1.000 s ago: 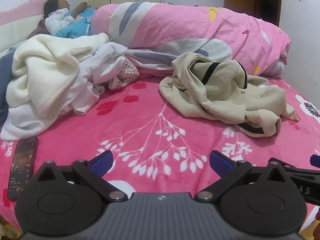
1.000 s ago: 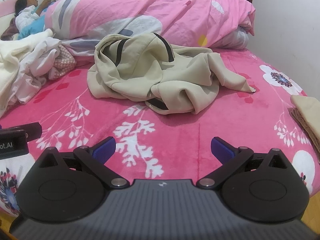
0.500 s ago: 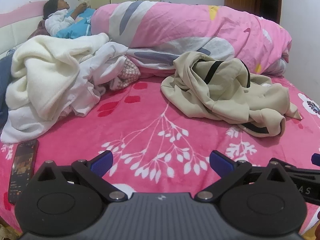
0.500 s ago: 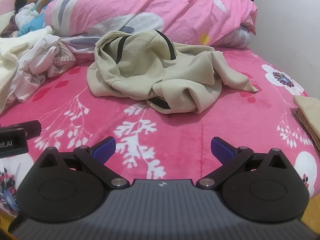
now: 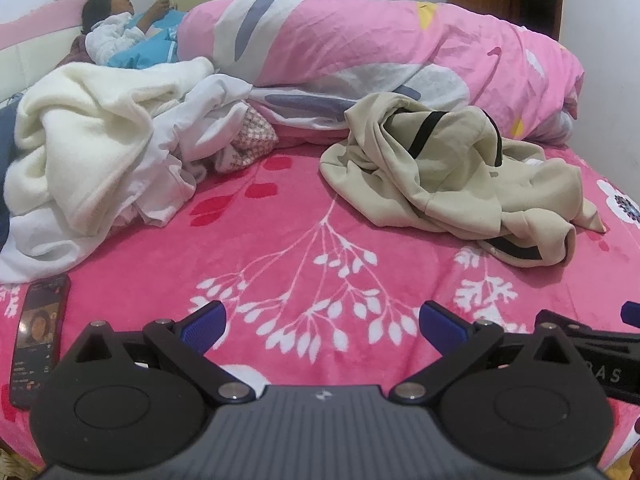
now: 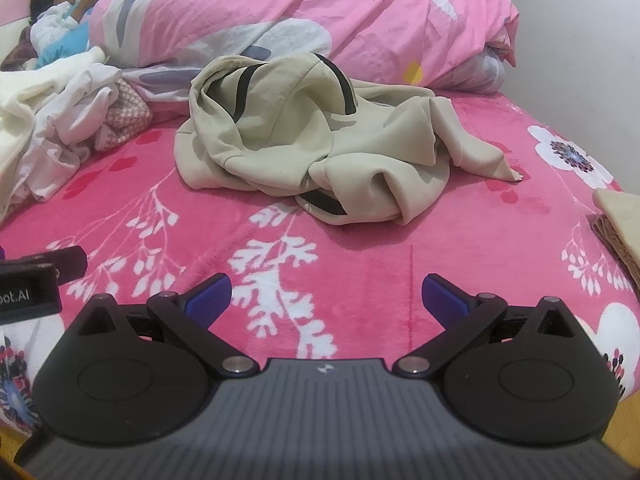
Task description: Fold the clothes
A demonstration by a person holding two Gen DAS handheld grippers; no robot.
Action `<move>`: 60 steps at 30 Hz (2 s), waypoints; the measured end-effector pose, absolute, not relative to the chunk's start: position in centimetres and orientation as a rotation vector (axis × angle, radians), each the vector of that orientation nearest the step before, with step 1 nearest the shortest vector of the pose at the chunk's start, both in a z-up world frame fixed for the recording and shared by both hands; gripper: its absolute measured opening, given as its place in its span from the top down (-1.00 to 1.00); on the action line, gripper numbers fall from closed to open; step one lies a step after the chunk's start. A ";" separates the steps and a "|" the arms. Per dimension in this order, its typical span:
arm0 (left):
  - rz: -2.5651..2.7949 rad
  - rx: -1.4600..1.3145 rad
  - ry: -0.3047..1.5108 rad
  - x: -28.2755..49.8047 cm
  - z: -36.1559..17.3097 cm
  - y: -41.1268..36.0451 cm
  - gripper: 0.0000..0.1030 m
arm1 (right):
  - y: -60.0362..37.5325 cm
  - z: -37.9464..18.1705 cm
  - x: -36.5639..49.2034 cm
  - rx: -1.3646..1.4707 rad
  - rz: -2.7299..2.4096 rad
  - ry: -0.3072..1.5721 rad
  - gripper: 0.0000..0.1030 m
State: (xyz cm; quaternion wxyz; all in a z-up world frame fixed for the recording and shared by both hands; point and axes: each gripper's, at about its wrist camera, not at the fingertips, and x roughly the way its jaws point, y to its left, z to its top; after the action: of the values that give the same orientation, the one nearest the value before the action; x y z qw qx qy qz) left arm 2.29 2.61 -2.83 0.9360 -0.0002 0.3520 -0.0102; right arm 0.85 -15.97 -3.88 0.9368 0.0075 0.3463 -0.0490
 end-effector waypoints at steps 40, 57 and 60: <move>-0.276 0.177 0.521 18.8 -6.7 -5.4 -0.93 | -26.2 -4.1 13.0 0.012 -0.080 0.382 -0.98; -0.191 0.158 0.575 23.2 -8.4 -6.8 0.66 | -27.8 -6.1 17.7 0.027 -0.068 0.510 0.60; -0.185 0.149 0.559 22.6 -7.8 -6.4 0.76 | -27.9 -5.4 16.7 0.034 -0.046 0.496 0.75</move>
State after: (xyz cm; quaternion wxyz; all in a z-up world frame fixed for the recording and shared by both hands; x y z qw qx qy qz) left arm 22.59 -6.44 -7.79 0.9542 0.0733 0.2754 -0.0909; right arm 16.68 -27.90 -5.38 0.9690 0.0167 0.2455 -0.0226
